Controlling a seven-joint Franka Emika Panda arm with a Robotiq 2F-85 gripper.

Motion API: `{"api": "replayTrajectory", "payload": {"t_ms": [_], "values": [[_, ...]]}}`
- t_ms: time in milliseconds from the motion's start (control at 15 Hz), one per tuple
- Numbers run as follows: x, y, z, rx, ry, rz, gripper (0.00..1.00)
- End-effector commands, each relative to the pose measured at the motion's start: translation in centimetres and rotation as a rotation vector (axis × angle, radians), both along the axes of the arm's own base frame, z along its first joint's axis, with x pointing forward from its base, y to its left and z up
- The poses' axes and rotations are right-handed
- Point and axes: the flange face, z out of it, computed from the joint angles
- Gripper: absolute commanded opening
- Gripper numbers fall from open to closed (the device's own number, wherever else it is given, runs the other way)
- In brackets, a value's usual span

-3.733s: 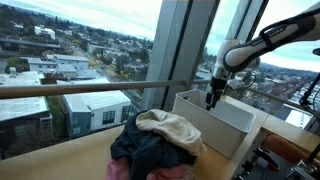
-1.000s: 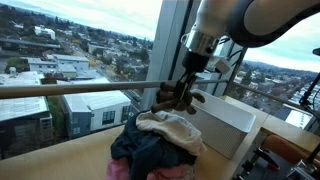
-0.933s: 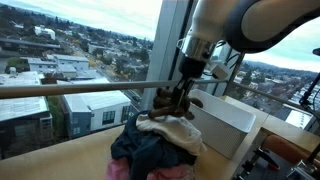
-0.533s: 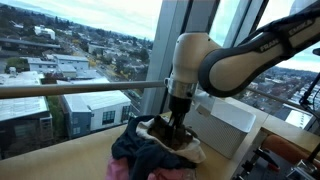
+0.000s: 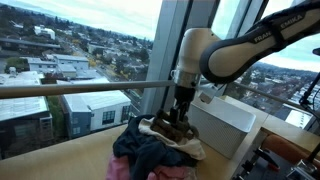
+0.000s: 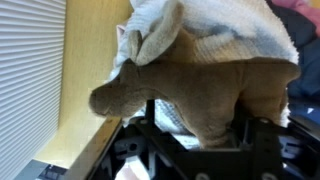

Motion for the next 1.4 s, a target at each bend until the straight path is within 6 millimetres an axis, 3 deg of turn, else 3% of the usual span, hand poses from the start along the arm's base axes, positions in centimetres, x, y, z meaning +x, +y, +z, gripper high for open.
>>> {"api": "replayTrajectory", "payload": {"t_ms": [0,267,467,800,1333], "values": [[0.6,-6.2,5.4,0.023,-0.029,-0.056,1.00],[2.7,-15.3,8.9,0.039,-0.072,-0.153,1.00],[4.0,-21.4,9.0,0.031,-0.090,-0.219,1.00],[5.8,-28.1,5.4,0.013,-0.110,-0.255,1.00],[10.3,-33.7,-2.3,0.016,-0.191,-0.248,1.00]]}}
